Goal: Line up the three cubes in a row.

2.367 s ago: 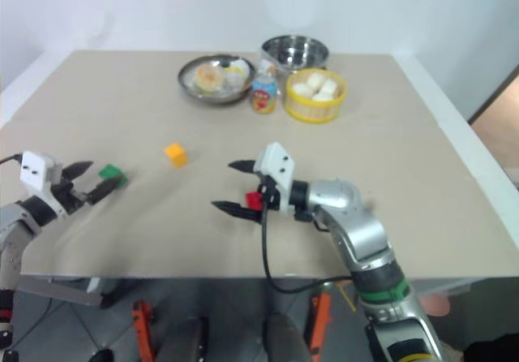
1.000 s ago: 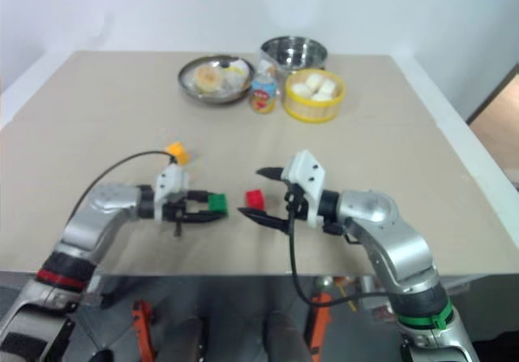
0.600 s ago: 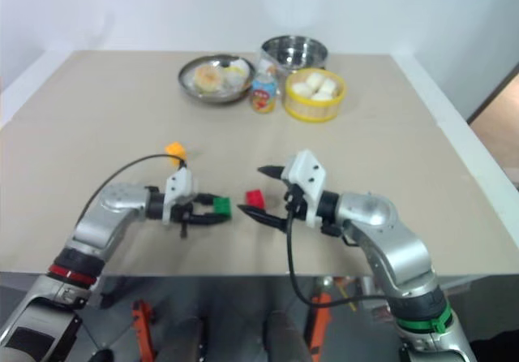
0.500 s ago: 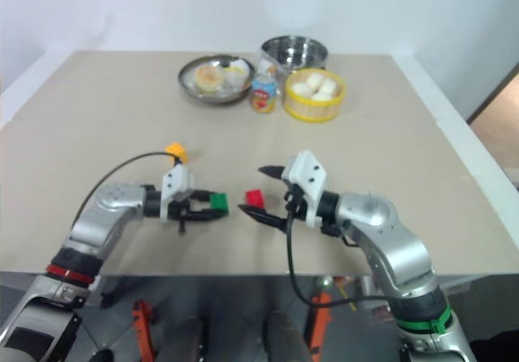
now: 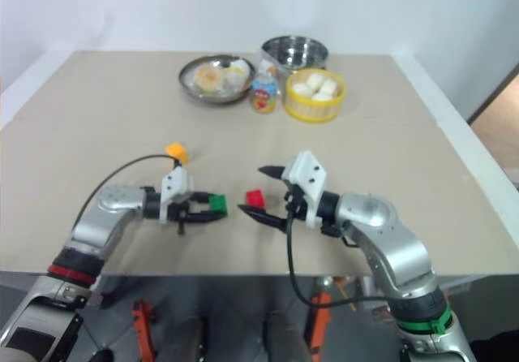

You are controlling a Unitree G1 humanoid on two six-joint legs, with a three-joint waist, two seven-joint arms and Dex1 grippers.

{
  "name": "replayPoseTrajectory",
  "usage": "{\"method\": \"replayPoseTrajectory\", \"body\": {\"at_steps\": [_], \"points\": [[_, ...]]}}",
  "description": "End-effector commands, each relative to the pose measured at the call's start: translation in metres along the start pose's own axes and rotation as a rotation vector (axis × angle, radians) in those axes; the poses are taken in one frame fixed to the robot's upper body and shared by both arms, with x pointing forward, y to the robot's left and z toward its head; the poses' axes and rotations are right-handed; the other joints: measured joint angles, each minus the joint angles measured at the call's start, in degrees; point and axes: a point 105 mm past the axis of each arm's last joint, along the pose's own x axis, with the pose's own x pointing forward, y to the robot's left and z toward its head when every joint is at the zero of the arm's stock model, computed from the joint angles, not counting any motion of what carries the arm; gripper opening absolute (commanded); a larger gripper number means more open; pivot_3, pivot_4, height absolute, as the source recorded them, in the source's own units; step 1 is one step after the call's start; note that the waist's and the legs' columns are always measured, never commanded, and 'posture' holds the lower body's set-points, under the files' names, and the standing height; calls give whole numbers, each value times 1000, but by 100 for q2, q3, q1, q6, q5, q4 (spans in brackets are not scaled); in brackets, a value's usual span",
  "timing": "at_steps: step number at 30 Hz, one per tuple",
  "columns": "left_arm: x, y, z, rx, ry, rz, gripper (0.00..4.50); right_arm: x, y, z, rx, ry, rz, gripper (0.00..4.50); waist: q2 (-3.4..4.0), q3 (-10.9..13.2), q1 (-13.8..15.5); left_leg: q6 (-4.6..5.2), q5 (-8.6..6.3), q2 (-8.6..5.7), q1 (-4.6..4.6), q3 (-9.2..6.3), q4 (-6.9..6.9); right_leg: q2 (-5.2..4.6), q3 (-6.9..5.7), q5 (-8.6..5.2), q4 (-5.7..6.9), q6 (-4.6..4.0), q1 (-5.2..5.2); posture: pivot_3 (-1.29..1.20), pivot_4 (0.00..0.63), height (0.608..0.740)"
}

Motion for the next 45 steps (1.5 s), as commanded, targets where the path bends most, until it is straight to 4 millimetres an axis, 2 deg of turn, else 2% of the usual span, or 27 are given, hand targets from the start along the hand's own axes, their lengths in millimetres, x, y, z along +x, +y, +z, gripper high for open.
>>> {"method": "replayPoseTrajectory", "body": {"at_steps": [1, 3, 4, 9, 10, 16, 20, 23, 26, 31, 35, 45], "points": [[-3, 3, 0, 17, 20, -16, 1342, -1, 0, 10, -33, -38, 1, 4500, 0, 0, -1, 0, 0, 0, 0, 0, 0, 0, 0, 0, 0, 0, 0, 0, 150, 740], [-4, 3, -1, 18, 33, -22, 2359, 0, -1, 10, -32, -40, 2, 4500, 0, 0, -2, 0, 0, 0, 1, 0, 0, 1, 1, 0, 0, -1, 0, 0, 150, 740], [-5, 4, -2, 21, 38, -22, 2511, 0, -1, 10, -32, -40, 2, 4500, 0, 0, -2, 0, 0, 0, 1, 0, 0, 1, 1, 0, 0, -1, 0, 0, 150, 740], [-13, 7, 3, 39, 38, -13, 4341, 1, 1, 11, -32, -44, 10, 4500, 0, 0, 0, 0, 0, 0, 0, 0, 0, 0, 1, 1, 0, 0, 0, 0, 150, 740], [-17, 8, 6, 40, 38, -6, 4448, 1, 1, 11, -32, -45, 10, 4500, 0, 0, -2, 0, 0, 0, -1, 0, 1, 1, 1, 1, 0, 0, 0, 0, 150, 740], [-59, 17, 32, -60, -31, 151, 4448, 1, 4, 11, -32, -52, 9, 4500, 1, 0, -21, 0, 0, 4, -1, -1, -2, 2, 0, 1, 2, 0, -3, 0, 150, 740], [-92, 28, 45, -151, -135, 399, 4448, 1, 2, 10, -29, -58, 2, 4500, 1, 0, -10, 0, 0, 7, 0, -2, -3, 1, -3, 0, 3, 1, -3, 0, 150, 740], [-109, 38, 41, -161, -164, 569, 4448, 2, 2, 10, -29, -62, 4, 4500, 1, 0, 2, 0, 0, 6, 0, -2, 0, 0, -3, 0, 3, 1, -2, 0, 150, 740], [-120, 60, 32, -165, -205, 737, 4448, 5, 0, 10, -31, -67, 6, 4500, 0, 0, 19, 1, 4, 6, 1, -2, 5, 2, -5, 6, 3, -5, 0, 0, 150, 740], [-116, 82, 15, -169, -194, 768, 4448, 10, -6, 13, -41, -72, 0, 4500, -1, 0, 16, -2, 19, 2, 3, -1, 13, 1, -3, 16, 1, -18, 5, 0, 150, 740], [-111, 96, 10, -164, -175, 750, 4448, 9, -7, 13, -47, -63, -13, 4500, -2, -1, 19, -1, 27, 1, 2, -1, 13, 2, -4, 30, 1, -9, 5, 0, 150, 740], [-99, 107, -9, -176, -95, 650, 4448, 1, -5, 11, -50, -47, -51, 4500, -2, -1, 14, 0, 27, 2, -7, -3, -4, 3, -6, 30, 1, 2, -9, 0, 150, 740]]}}
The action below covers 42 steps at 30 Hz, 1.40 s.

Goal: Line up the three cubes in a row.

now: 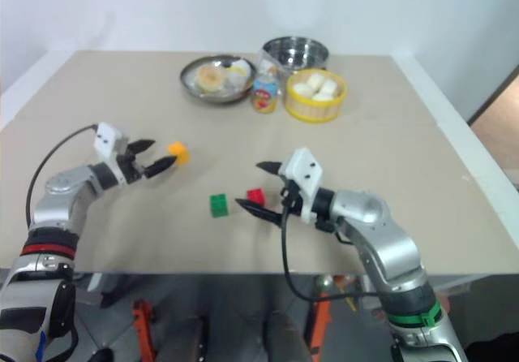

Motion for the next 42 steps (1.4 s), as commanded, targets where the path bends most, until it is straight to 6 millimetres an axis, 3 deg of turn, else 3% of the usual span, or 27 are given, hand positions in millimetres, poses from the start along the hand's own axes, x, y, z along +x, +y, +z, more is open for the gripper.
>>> {"method": "replayPoseTrajectory", "body": {"at_steps": [1, 14, 19, 20, 22, 24, 30, 34, 42], "points": [[1, 8, 9, 45, -3, -7, 4448, -5, 1, 15, -53, -33, -19, 4500, 0, 0, -2, 0, 0, 0, -1, -1, 0, 0, -1, 0, 0, 0, 0, 0, 150, 740], [22, 5, 6, 64, 27, -40, 4448, -12, 0, 15, -55, -15, -51, 4500, -1, 0, -2, 0, 0, 0, -6, -2, 4, 0, -1, 1, 0, 0, -1, 0, 150, 740], [29, 2, 4, 88, 39, -34, 3028, -13, -1, 14, -53, -11, -59, 4500, -1, 0, -3, 0, 0, 0, -6, -2, 4, 0, 0, 1, 0, 1, -1, 0, 150, 740], [30, 2, 5, 88, 39, -32, 2926, -13, -1, 14, -53, -10, -61, 4500, -1, 0, -11, 0, 0, 0, -6, -2, 4, 0, 0, 1, 0, 1, -1, 0, 150, 740], [31, 2, 5, 93, 39, -35, 1944, -14, -2, 14, -52, -10, -64, 4500, -1, 0, -8, 0, 0, 0, -6, -5, 3, 2, -3, 1, 1, 1, -2, 0, 150, 740], [32, 1, 5, 94, 38, -39, 1295, -14, -2, 14, -52, -9, -64, 4500, -1, 0, -8, 0, 0, 0, -6, -5, 3, 1, -2, 1, 1, 1, -2, 0, 150, 740], [28, 0, 5, 116, 33, -56, 1296, -13, -3, 13, -51, -9, -62, 4500, -1, 0, -8, 0, 0, 0, -7, -5, 4, 2, -3, 1, 1, 1, -2, 0, 150, 740], [19, -19, 6, 180, 5, -182, 1296, -13, -3, 13, -53, -10, -59, 4500, -1, 0, -12, 0, 0, 0, -7, -5, 2, 1, -2, 1, 1, 2, -2, 0, 150, 740], [-34, -63, 5, 246, 2, -390, 1296, -13, -2, 10, -53, -6, -35, 4500, 0, 0, -20, 0, 0, 11, -3, -5, -9, 5, -5, 0, 4, -3, -5, 0, 150, 740]]}}
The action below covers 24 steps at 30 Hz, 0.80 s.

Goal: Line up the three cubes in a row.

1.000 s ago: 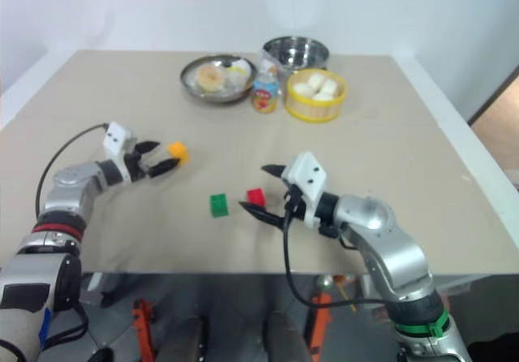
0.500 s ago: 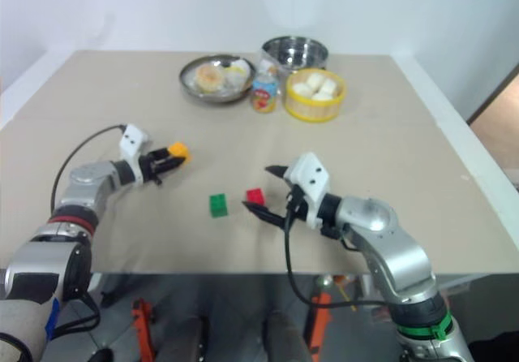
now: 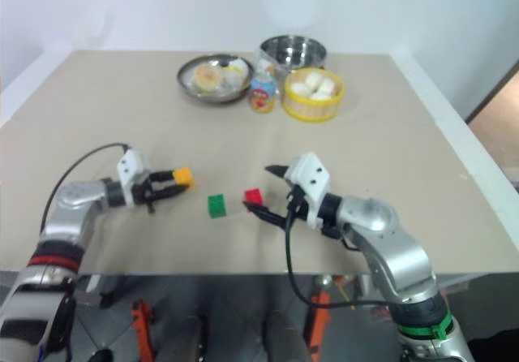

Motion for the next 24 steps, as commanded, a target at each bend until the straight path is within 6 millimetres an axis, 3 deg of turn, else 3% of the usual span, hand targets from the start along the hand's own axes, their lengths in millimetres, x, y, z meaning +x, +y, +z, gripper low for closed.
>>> {"method": "replayPoseTrajectory", "body": {"at_steps": [1, 5, 24], "points": [[-16, -8, 26, 71, -38, -52, 1296, -2, -1, 12, -43, -41, 15, 4500, 0, 0, 18, 1, 1, 1, 0, -4, 2, 3, -3, 1, 1, -5, 0, 0, 150, 740], [-20, -12, 25, 71, -19, -85, 1296, 0, 0, 12, -48, -40, 35, 4500, 0, 0, 29, 9, 19, -1, 1, -3, 10, 3, -1, -11, 0, -41, 9, 0, 150, 740], [-15, -30, 6, 49, 45, -220, 1296, -5, 4, 9, -39, -29, 45, 4500, 0, 0, 21, 18, 28, -1, -1, 10, 12, 7, 16, -1, -1, -43, 1, 0, 150, 740]]}}
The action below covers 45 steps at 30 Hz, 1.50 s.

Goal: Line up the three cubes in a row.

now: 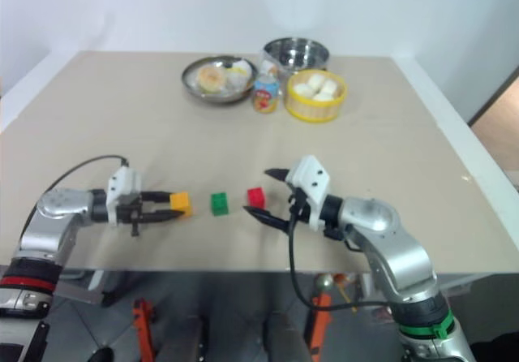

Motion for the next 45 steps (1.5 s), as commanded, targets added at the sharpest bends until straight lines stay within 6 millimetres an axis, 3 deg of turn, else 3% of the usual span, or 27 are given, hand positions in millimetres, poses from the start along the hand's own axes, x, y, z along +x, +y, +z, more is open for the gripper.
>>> {"method": "replayPoseTrajectory", "body": {"at_steps": [1, 12, 13, 19, 20, 27, 32, 36, 45], "points": [[-2, 0, 0, 31, 13, -10, 1296, -4, 1, 12, -45, -31, 3, 4500, 0, 0, 0, 0, 0, 0, 0, 0, 1, 0, 1, 0, 0, 0, 0, 0, 150, 740], [3, -2, -12, 17, 59, -43, 1296, -5, 2, 12, -47, -24, 7, 4500, 0, -1, 2, 0, 0, 0, 1, 1, 2, 0, 2, 1, 0, 0, 1, 0, 150, 740], [3, -1, -13, 17, 60, -44, 2305, -5, 2, 13, -47, -24, 7, 4500, 0, -1, 1, 0, 0, 0, 1, 1, 3, 0, 3, 1, 0, 0, 2, 0, 150, 740], [-4, 6, 7, 29, 16, -9, 4283, -6, 0, 14, -30, -35, -4, 4500, 0, 0, -1, 0, 0, 0, 1, 4, 1, 1, 7, 1, 0, 0, -1, 0, 150, 740], [-5, 6, 10, 25, 12, -1, 4430, -6, 0, 14, -25, -37, -6, 4500, 0, 0, -2, 0, 0, 0, -1, 4, 1, 1, 6, 1, 0, 0, -2, 0, 150, 740], [-35, 7, 45, -102, -93, 196, 4430, -7, -3, 13, -4, -47, -16, 4500, 0, 0, -30, 0, 0, 5, 2, 13, -12, 2, 15, -1, 0, 2, -9, 0, 150, 740], [-47, 13, 47, -134, -133, 381, 4430, -5, -7, 12, 16, -64, -22, 4500, 0, 0, -22, 0, 0, 5, 3, 15, -8, 3, 18, -1, -1, 1, -8, 0, 150, 740], [-42, 29, 41, -110, -155, 540, 4430, 1, -21, 6, 14, -71, -63, 4500, -1, 0, -16, 0, 0, 4, 5, 22, -1, 3, 25, 3, -1, 3, -7, 0, 150, 740], [-23, 52, 31, -50, -142, 674, 4430, 8, -52, -11, -37, -52, -150, 4500, -2, -1, -7, -2, 1, 1, 7, 44, 1, 4, 48, 14, -5, 18, -8, 0, 150, 740]]}}
